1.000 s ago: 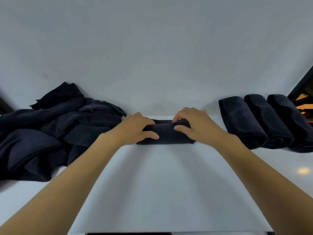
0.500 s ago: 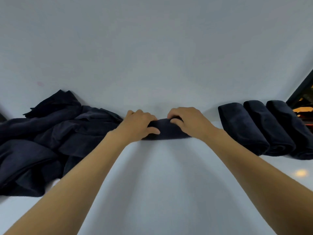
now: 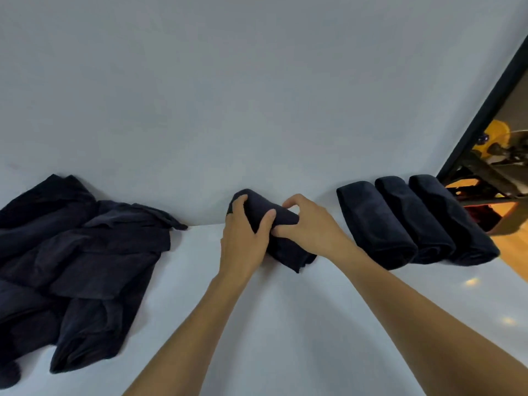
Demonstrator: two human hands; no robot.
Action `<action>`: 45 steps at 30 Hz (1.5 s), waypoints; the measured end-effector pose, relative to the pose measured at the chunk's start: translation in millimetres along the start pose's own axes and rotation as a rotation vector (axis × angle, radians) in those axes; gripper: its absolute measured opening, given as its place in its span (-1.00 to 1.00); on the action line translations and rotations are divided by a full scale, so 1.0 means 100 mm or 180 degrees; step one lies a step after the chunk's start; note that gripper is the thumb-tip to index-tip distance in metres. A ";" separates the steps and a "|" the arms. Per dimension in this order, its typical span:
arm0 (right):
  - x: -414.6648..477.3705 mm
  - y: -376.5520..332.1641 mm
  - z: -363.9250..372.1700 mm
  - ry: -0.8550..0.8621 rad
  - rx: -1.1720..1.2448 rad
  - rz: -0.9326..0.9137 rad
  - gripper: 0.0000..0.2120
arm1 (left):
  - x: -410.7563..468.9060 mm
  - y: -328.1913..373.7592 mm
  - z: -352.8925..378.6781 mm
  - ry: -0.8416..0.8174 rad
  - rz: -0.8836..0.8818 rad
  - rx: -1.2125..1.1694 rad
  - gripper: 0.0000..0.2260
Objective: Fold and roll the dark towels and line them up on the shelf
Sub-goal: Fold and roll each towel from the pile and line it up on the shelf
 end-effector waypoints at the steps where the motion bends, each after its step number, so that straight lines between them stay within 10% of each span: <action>1: -0.07 0.05 -0.07 0.0096 0.0107 0.0110 -0.53 | 0.00 0.04 0.14 -0.0104 -0.0042 -0.0166 -0.41; 10: -0.50 0.26 -0.46 0.0878 -0.1931 0.0336 -0.73 | -0.08 0.29 1.06 -0.0645 -0.0470 -0.1705 -0.53; 21: -0.52 0.44 -0.48 0.0769 -0.2778 0.0462 -0.80 | -0.19 0.39 1.31 -0.0863 0.0268 0.0825 -0.61; 28: -0.42 0.04 -0.45 0.0903 -0.2966 0.0383 -0.82 | -0.32 0.48 0.64 -0.1511 0.0659 0.0813 -0.75; 38: 0.00 -1.45 0.69 0.0220 -0.1138 -0.1153 -0.67 | 0.17 0.20 -1.63 0.0411 0.0316 0.2319 -0.79; 45: 0.65 -1.78 1.47 -0.0376 -0.1392 -0.0948 -0.80 | 0.52 -0.32 -2.03 0.0248 -0.0190 0.3166 -0.68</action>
Point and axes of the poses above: each hand's wrist, its own x-axis towards the middle knuckle, its own z-axis out of the palm, y = z × x, the point moved 2 cm from there along x, towards the middle knuckle, and after that the axes turned 11 degrees about -x, right-handed, at the moved point
